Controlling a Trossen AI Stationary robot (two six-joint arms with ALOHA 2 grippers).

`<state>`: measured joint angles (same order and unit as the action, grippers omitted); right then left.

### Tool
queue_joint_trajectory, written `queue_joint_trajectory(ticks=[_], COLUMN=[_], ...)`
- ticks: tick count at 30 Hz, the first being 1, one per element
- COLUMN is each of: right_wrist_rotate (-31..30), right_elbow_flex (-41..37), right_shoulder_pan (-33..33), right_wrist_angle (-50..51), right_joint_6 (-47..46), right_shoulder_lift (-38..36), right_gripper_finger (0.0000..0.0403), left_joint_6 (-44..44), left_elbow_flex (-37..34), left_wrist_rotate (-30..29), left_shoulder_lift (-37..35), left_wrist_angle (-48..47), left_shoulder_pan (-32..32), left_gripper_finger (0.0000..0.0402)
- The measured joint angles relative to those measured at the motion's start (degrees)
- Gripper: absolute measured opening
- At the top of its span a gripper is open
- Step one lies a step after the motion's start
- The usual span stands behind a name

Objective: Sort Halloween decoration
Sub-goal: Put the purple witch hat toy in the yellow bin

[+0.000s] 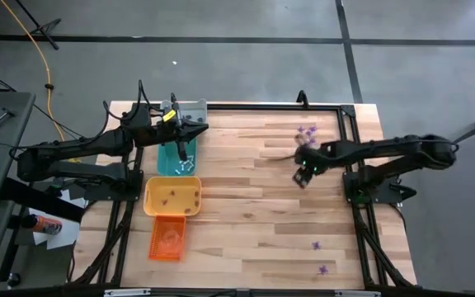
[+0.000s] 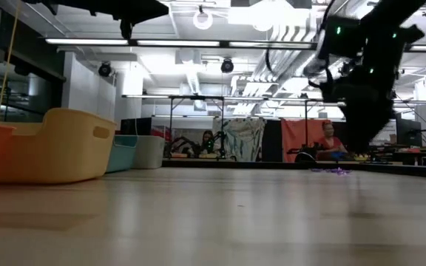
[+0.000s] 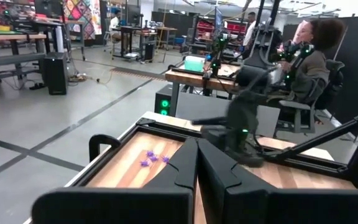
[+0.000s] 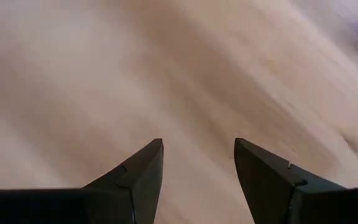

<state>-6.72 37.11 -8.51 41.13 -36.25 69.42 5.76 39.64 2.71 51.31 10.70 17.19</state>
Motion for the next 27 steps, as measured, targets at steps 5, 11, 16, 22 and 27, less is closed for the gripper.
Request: queue_joint_trajectory(ticks=[5,11,16,22,27], right_wrist_rotate=[-0.6,-4.8,-4.8,-4.6,-4.0], right_elbow_flex=[-0.1,0.0,0.0,0.0,0.0], right_shoulder_pan=[-13.6,-26.9,-30.5,-30.8,-30.7], right_wrist_angle=[-1.9,-9.1,-9.1,-9.6,-11.3], right_joint_6=[-17.8,-38.2,-40.7,-46.0,-49.2], right_shoulder_lift=[0.7,1.1,1.9,6.6,10.9], right_gripper_finger=[0.019,0.019,0.0189,0.0189,0.0189], left_joint_6=[0.0,0.0,-1.2,-1.9,-1.9], left_elbow_flex=[0.0,0.0,0.0,0.0,0.0], left_wrist_rotate=[0.0,0.0,0.0,0.1,2.0], left_shoulder_lift=[0.0,0.0,0.0,0.0,0.0], left_wrist_angle=[0.1,0.1,0.0,0.0,-0.1], left_shoulder_pan=[0.1,0.1,0.1,0.1,0.0], left_gripper_finger=[0.0,0.0,0.0,0.0,0.0])
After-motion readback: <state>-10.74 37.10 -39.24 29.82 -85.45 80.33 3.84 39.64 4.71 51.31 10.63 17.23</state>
